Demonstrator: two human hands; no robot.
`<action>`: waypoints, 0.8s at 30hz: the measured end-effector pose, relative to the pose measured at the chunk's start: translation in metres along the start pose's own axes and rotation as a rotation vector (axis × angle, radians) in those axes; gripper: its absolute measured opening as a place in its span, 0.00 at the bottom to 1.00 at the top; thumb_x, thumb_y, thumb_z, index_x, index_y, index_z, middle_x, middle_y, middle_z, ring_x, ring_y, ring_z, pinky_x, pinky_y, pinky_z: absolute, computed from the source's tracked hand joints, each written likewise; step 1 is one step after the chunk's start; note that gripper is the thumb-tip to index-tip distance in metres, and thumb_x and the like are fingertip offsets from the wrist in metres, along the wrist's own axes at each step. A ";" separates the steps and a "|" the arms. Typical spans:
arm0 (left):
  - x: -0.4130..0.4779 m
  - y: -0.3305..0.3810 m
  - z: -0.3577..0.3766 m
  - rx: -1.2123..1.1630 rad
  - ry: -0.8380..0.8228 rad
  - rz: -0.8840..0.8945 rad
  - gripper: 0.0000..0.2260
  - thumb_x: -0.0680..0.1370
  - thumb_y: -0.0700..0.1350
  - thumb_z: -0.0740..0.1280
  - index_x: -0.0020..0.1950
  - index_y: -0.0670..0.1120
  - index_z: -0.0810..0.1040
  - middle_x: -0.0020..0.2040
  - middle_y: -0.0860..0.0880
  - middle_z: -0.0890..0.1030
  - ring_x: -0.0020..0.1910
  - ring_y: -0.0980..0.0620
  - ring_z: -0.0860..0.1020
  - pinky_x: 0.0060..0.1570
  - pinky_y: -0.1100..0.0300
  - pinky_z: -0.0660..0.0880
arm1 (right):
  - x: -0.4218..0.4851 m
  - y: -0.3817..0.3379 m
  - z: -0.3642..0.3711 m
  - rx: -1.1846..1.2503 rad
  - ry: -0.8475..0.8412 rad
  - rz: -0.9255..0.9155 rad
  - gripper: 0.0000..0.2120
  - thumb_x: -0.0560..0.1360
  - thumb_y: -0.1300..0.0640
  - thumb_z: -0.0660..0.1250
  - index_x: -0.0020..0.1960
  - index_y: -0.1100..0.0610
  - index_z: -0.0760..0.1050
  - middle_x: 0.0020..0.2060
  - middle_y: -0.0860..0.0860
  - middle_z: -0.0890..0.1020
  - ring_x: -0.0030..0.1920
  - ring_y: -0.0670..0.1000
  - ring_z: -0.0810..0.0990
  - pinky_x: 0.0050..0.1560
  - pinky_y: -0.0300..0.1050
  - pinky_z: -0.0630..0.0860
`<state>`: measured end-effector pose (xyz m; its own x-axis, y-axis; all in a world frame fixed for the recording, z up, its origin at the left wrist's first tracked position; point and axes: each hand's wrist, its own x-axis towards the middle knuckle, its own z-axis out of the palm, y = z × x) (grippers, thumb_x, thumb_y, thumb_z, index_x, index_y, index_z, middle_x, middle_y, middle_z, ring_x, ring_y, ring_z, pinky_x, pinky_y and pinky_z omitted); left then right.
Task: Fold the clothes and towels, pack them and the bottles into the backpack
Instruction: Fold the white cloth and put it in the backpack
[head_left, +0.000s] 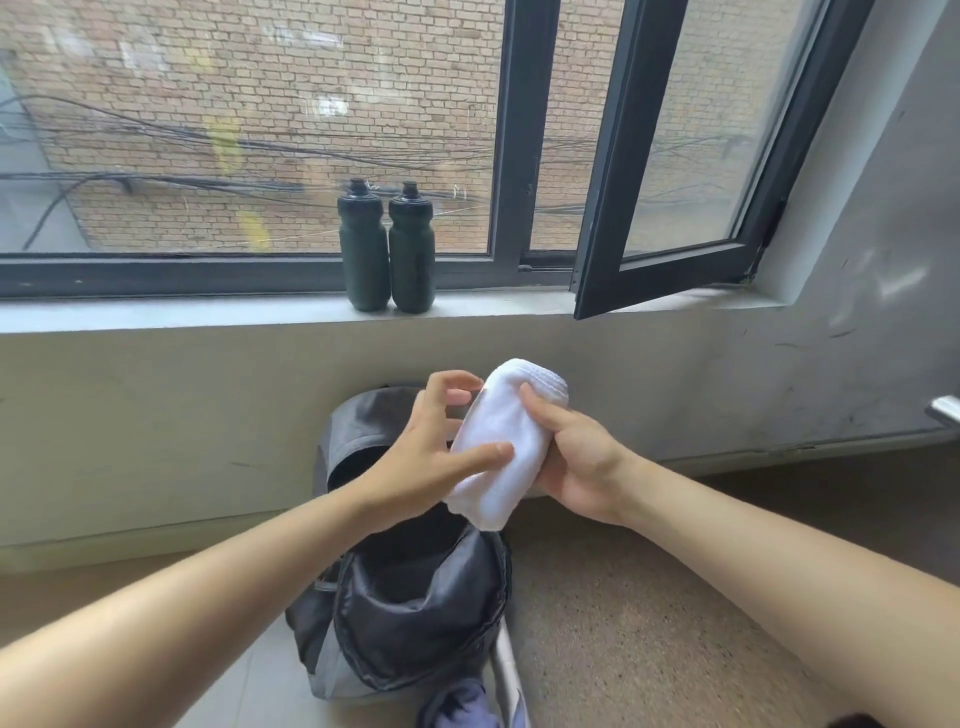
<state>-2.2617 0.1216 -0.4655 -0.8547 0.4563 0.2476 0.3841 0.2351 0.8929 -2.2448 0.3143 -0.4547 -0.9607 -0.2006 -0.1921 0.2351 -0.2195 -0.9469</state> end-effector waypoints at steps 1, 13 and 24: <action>0.000 -0.001 -0.004 -0.030 -0.085 -0.042 0.27 0.75 0.53 0.77 0.65 0.63 0.64 0.65 0.53 0.74 0.56 0.59 0.81 0.49 0.64 0.79 | 0.003 0.001 0.002 -0.005 -0.020 0.014 0.28 0.83 0.37 0.56 0.72 0.56 0.74 0.65 0.58 0.81 0.66 0.59 0.80 0.69 0.64 0.73; 0.024 -0.047 -0.034 0.040 -0.185 -0.079 0.29 0.73 0.38 0.79 0.68 0.53 0.69 0.67 0.54 0.74 0.65 0.62 0.75 0.60 0.64 0.75 | 0.085 0.040 0.027 -0.078 0.157 0.099 0.30 0.78 0.31 0.59 0.65 0.55 0.76 0.59 0.54 0.84 0.59 0.55 0.83 0.65 0.57 0.78; 0.025 -0.205 -0.011 0.944 -0.463 -0.247 0.35 0.72 0.37 0.70 0.68 0.67 0.62 0.61 0.53 0.65 0.42 0.42 0.78 0.42 0.44 0.80 | 0.113 0.209 -0.057 -0.986 0.143 0.306 0.30 0.72 0.38 0.72 0.72 0.35 0.67 0.74 0.52 0.63 0.74 0.62 0.62 0.73 0.58 0.64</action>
<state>-2.3656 0.0759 -0.6381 -0.8064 0.5393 -0.2426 0.5027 0.8413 0.1990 -2.3128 0.3003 -0.6887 -0.9039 0.0131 -0.4276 0.3089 0.7116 -0.6310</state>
